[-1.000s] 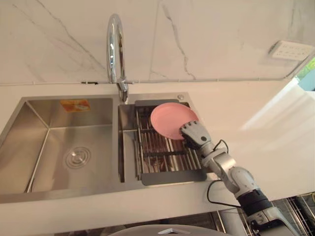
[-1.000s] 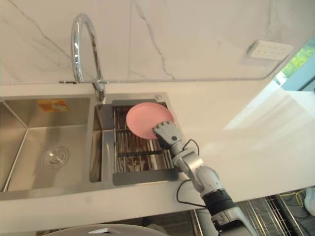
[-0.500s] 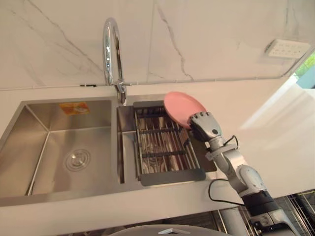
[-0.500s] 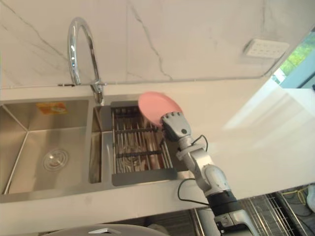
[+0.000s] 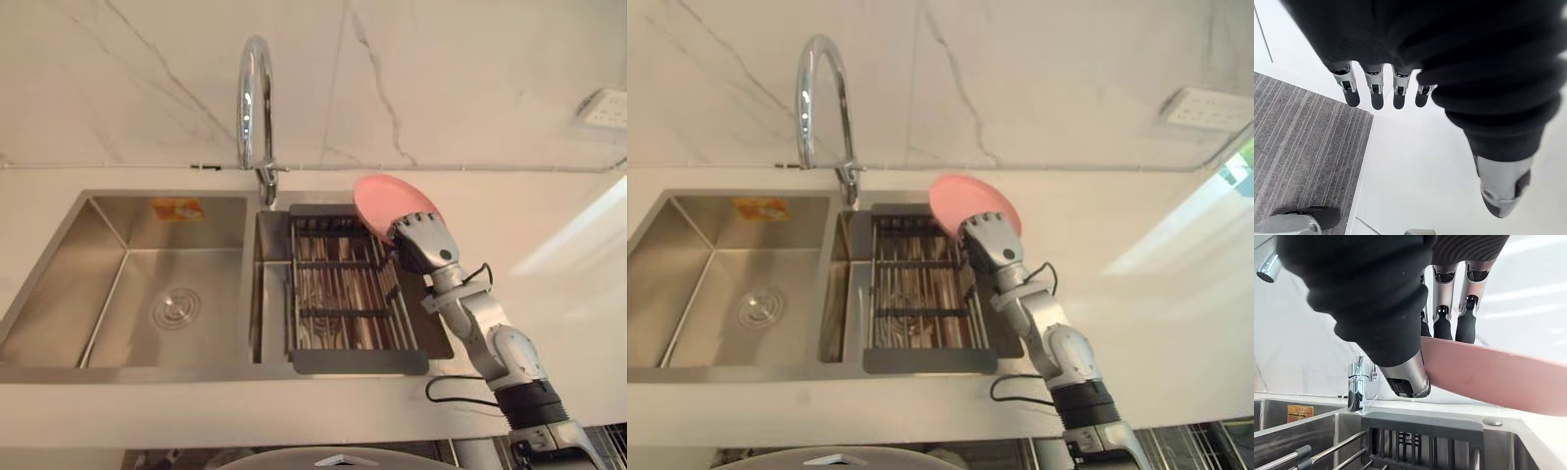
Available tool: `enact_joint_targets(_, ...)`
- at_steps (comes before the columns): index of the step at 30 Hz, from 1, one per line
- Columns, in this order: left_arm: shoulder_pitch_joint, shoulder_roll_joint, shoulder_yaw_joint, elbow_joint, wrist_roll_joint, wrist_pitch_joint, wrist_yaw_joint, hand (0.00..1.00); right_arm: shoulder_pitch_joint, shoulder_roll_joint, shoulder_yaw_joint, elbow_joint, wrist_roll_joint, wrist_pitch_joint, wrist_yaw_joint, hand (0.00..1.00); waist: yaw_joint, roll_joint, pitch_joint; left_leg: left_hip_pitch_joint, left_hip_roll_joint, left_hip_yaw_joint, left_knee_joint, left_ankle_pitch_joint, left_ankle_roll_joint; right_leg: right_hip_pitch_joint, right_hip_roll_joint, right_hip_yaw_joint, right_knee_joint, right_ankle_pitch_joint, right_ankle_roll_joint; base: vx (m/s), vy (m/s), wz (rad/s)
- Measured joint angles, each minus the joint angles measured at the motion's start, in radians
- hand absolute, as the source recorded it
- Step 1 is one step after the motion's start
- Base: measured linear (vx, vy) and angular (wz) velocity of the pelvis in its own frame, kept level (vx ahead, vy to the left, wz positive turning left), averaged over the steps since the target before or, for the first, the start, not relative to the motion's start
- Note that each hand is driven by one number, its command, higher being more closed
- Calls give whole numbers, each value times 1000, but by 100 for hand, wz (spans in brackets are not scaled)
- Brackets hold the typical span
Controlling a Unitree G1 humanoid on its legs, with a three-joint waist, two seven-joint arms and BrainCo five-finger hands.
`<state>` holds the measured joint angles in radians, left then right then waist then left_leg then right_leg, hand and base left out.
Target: Walk over to the sink, pick up the cup, carry it to the dishwasher, place the cup inside the dishwasher, then close the dishwasher door
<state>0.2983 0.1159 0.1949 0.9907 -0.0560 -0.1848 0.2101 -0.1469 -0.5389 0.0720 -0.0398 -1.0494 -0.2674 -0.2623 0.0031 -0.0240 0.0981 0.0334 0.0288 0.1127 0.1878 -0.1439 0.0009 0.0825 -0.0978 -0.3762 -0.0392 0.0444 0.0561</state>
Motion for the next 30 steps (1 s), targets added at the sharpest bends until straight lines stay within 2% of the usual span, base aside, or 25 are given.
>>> enact_joint_targets(1,-15,-4,-1,-22,0,-18,-2,0,-25,-29,2,-7,-1,-9,0,100,2,5,29,-54,11,-11,107,-31,1,-41,4,41,45,-9,-2,-155,78,13)
enact_joint_targets(2,-18,-6,0,-26,0,-20,-2,0,-31,-36,2,-9,-1,-13,0,100,1,9,31,-69,13,-21,124,-37,-1,-52,6,48,53,-9,-2,-264,91,-65)
enact_joint_targets(3,-19,-15,0,-39,-1,-23,-2,0,-51,-64,5,-10,-4,-31,0,100,23,22,48,-84,12,-63,180,-67,-10,-84,21,120,84,-4,-7,-256,95,-92)
enact_joint_targets(5,5,-33,-3,-38,-2,-20,-1,0,-70,-81,5,-7,-10,-64,-10,100,39,33,46,-51,-24,-149,232,-140,-12,-144,25,218,157,2,-3,-230,169,-154)
enact_joint_targets(7,10,-31,-14,-38,0,-5,-4,0,-54,-101,4,-13,-19,-60,-25,100,17,45,49,-69,-42,-121,247,-170,24,-186,18,278,199,11,9,-246,175,-110)
enact_joint_targets(9,-6,-14,-33,-40,0,12,-6,0,-51,-109,4,-21,-19,-50,-34,100,-12,33,48,-88,-47,-100,226,-160,35,-205,17,302,196,18,19,-257,153,-44)
enact_joint_targets(10,-11,20,-43,-53,1,20,-7,0,-51,-103,7,-22,-18,-42,-39,100,-14,-16,35,-84,-66,-81,206,-148,18,-217,4,329,192,-6,3,-131,108,-36)
enact_joint_targets(11,-15,25,-45,-63,0,24,-6,0,-57,-110,3,-24,-17,-40,-48,100,-13,-21,34,-107,-79,-79,264,-150,18,-230,0,324,182,12,6,-50,92,-68)
enact_joint_targets(12,-21,10,-51,-65,-1,35,-5,0,-74,-140,-2,-24,-18,-34,-52,100,1,22,47,-122,-40,-93,315,-186,51,-251,44,297,169,13,1,-84,92,-118)
enact_joint_targets(13,-26,10,-49,-48,-7,47,0,0,-73,-122,5,-21,-19,-32,-52,100,33,33,60,-115,-4,-23,296,-164,57,-245,36,259,160,8,-11,-141,85,-131)
enact_joint_targets(14,-22,4,-47,-41,-13,50,1,0,-76,-119,14,-24,-19,-40,-54,100,34,35,59,-114,7,0,281,-155,65,-258,25,217,183,4,-19,-152,44,-126)
enact_joint_targets(16,-9,-2,-41,-29,-22,59,-3,0,-114,-120,44,-21,-18,-43,-54,100,32,37,59,-94,51,76,206,-103,54,-269,-22,108,369,-46,-75,-101,7,-97)
enact_joint_targets(17,-10,-1,-41,-30,-22,59,-5,0,-119,-120,44,-19,-18,-42,-53,100,35,37,59,-85,62,89,192,-93,50,-258,-36,90,413,-66,-79,-11,-25,-92)
enact_joint_targets(19,-10,2,-40,-34,-22,59,-8,0,-141,-119,45,-9,-19,-39,-51,100,50,31,56,-83,105,142,183,-78,38,-214,-101,53,528,-103,-107,-11,-97,-88)
enact_joint_targets(20,-10,2,-39,-35,-26,59,-15,0,-161,-119,47,-8,-20,-40,-51,100,66,29,55,-88,140,183,199,-77,37,-177,-160,31,583,-97,-133,-85,-207,-124)
enact_joint_targets(21,-10,2,-37,-36,-33,59,-18,0,-192,-118,58,-1,-22,-41,-50,100,84,24,55,-94,176,227,227,-77,36,-144,-222,23,613,-49,-182,-95,-234,-128)
enact_joint_targets(22,-9,4,-36,-38,-40,60,-19,0,-211,-118,68,5,-22,-43,-48,100,88,18,53,-104,194,244,249,-79,33,-129,-254,12,611,23,-207,-116,-281,-134)
enact_joint_targets(23,-18,10,-25,-40,-42,66,-22,0,-246,-117,76,20,-25,-46,-45,100,101,20,56,-119,229,242,281,-97,-1,-121,-249,-3,571,72,-192,-133,-251,-116)
enact_joint_targets(25,-23,10,-21,-38,-51,75,-27,0,-249,-111,76,38,-30,-44,-30,100,110,29,46,-80,263,245,192,-54,-47,-107,-201,-39,495,66,-191,-136,-286,-103)
enact_joint_targets(26,-23,11,-19,-40,-53,73,-28,0,-261,-110,77,39,-31,-46,-20,100,112,8,47,-66,276,285,164,-31,-69,-109,-212,-50,511,-4,-171,-72,-307,-85)
enact_joint_targets(27,-33,33,-16,-42,-52,75,-28,0,-268,-100,77,40,-29,-56,-7,100,113,-24,52,-69,277,315,186,-27,-75,-118,-257,-63,537,-58,-148,-41,-273,-79)
enact_joint_targets(28,-39,44,-11,-39,-52,79,-29,0,-268,-96,79,42,-27,-62,-2,100,121,-42,51,-72,286,329,198,-26,-77,-110,-272,-80,515,-55,-138,-59,-285,-77)
enact_joint_targets(29,-52,51,3,-39,-51,85,-29,0,-268,-96,81,46,-21,-76,5,100,139,-58,46,-79,324,345,217,-18,-102,-89,-240,-95,459,-76,-76,-64,-262,-63)
enact_joint_targets(30,-54,51,4,-40,-50,87,-30,0,-269,-99,81,46,-9,-80,17,100,143,-54,46,-74,346,351,202,-2,-127,-77,-208,-108,424,-93,-53,-91,-372,-62)
